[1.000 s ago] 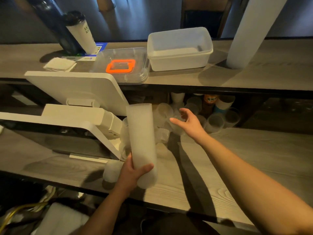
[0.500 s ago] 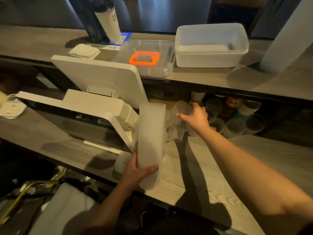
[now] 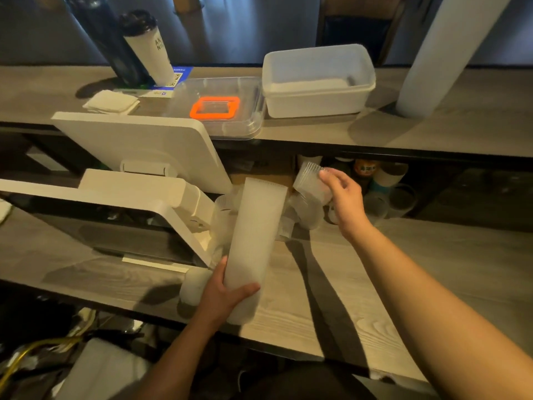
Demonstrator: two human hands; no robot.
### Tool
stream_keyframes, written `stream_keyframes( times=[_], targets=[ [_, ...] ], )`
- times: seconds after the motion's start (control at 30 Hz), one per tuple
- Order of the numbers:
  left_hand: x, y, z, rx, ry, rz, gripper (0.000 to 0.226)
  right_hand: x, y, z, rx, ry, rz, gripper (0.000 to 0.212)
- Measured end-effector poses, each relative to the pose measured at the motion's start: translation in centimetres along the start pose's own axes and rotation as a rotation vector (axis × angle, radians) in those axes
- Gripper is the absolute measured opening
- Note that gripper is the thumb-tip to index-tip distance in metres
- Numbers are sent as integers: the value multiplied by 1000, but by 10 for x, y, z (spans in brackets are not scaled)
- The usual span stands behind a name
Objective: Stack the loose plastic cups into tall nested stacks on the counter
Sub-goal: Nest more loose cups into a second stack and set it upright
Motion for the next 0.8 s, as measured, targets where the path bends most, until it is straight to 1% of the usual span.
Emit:
stream_keyframes(
  times=[0.07, 0.17, 0.2, 0.3, 0.37, 0.43, 0.53, 0.63, 0.73, 0.8],
  targets=[
    [-3, 4, 0, 37, 28, -57, 93, 3, -10, 6, 9, -17, -58, 43],
    [-6, 11, 1, 92, 68, -144, 93, 13, -25, 15, 26, -52, -99, 50],
    [-7, 13, 2, 110, 77, -172, 94, 17, -30, 17, 34, -61, -81, 53],
    [-9, 18, 3, 128, 100, -265, 101, 28, -38, 25, 70, -116, 59, 50],
    [-9, 21, 3, 130, 111, -303, 99, 31, -42, 28, 95, -164, 162, 52],
    [-9, 23, 3, 141, 112, -293, 95, 32, -44, 33, 107, -180, 205, 54],
    [-11, 26, 3, 141, 105, -280, 93, 33, -43, 39, 115, -191, 238, 64],
    [-13, 26, 3, 138, 80, -249, 94, 30, -35, 43, 140, -188, 259, 61],
    [-14, 26, 2, 136, 64, -179, 106, 26, -21, 50, 156, -162, 239, 59],
    [-16, 25, 2, 131, 73, -147, 105, 22, -10, 55, 184, -162, 276, 60]
  ],
)
Point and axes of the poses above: each hand's wrist, its own z-axis away from the middle knuckle, its own y-axis out of the palm, x = y × z, the point moved 1 cm from there along -z, towards the middle knuckle, and after that the axes turned 15 degrees about z, right-handed, at the moved point
